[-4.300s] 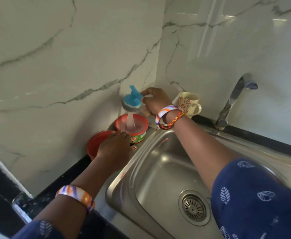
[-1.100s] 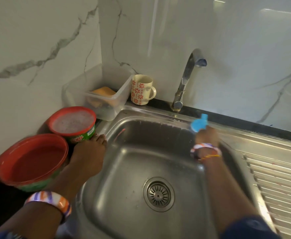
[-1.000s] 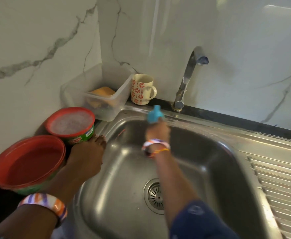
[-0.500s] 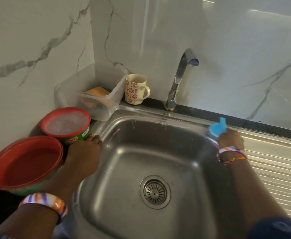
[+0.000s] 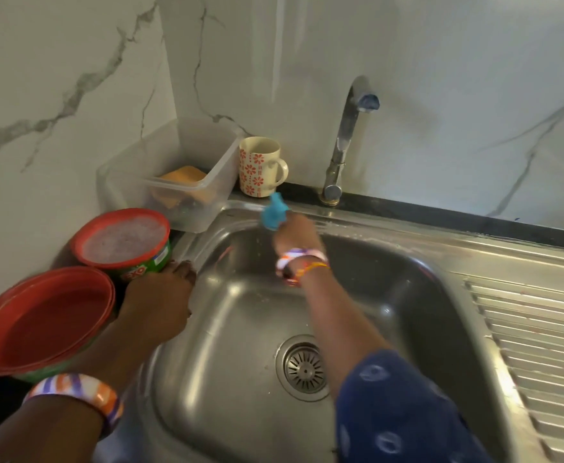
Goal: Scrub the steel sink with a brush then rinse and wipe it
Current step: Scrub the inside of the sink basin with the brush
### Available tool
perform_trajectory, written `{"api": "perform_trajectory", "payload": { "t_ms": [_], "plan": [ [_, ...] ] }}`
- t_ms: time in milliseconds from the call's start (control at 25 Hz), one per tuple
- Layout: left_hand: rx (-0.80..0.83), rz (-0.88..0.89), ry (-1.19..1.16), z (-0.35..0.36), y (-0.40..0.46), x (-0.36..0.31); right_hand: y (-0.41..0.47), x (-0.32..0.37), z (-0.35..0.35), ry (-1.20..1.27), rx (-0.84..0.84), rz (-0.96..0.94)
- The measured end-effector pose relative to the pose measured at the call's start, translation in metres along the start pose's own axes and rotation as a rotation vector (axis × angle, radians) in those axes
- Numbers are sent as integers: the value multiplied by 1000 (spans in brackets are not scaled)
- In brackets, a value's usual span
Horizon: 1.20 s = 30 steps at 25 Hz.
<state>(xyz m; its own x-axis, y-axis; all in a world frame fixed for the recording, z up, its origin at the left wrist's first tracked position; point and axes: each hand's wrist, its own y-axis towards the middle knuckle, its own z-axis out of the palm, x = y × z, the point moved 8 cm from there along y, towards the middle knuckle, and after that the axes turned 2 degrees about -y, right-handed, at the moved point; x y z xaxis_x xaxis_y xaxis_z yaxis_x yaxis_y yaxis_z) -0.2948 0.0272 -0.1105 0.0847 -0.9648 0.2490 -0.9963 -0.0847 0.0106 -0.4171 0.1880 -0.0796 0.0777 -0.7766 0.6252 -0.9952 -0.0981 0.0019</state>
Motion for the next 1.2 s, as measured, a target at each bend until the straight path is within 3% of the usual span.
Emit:
{"api": "perform_trajectory", "payload": {
  "t_ms": [160, 240, 360, 600, 680, 760, 880, 960, 1040, 1120, 1200],
  "plan": [
    [7, 14, 17, 0, 1, -3, -21, -126, -125, -152, -227, 328],
    [1, 6, 13, 3, 2, -2, -38, -152, -164, -185, -314, 448],
    [-8, 15, 24, 3, 2, -4, -39, -111, -127, -235, -182, 335],
    [0, -47, -12, -1, 1, 2, -9, 38, 38, 190, 67, 14],
    [-1, -20, -9, -5, 0, 1, -3, 32, 32, 151, 117, -33],
    [1, 25, 29, -8, -1, -5, 1, -23, -10, 62, 95, 15],
    [-24, 15, 25, -9, -3, -6, -4, -124, -107, -40, -139, 266],
    [-13, 11, 35, -6, -4, -5, -24, -155, -152, -23, -265, 440],
    [-22, 27, 31, -5, -2, -7, -28, -141, -145, 60, -235, 449],
    [-17, 33, 33, -6, -1, -7, -28, -92, -94, 90, -90, 393],
    [0, 10, 33, -6, -1, -5, -28, -25, -27, 90, -15, 213]
  ]
}}
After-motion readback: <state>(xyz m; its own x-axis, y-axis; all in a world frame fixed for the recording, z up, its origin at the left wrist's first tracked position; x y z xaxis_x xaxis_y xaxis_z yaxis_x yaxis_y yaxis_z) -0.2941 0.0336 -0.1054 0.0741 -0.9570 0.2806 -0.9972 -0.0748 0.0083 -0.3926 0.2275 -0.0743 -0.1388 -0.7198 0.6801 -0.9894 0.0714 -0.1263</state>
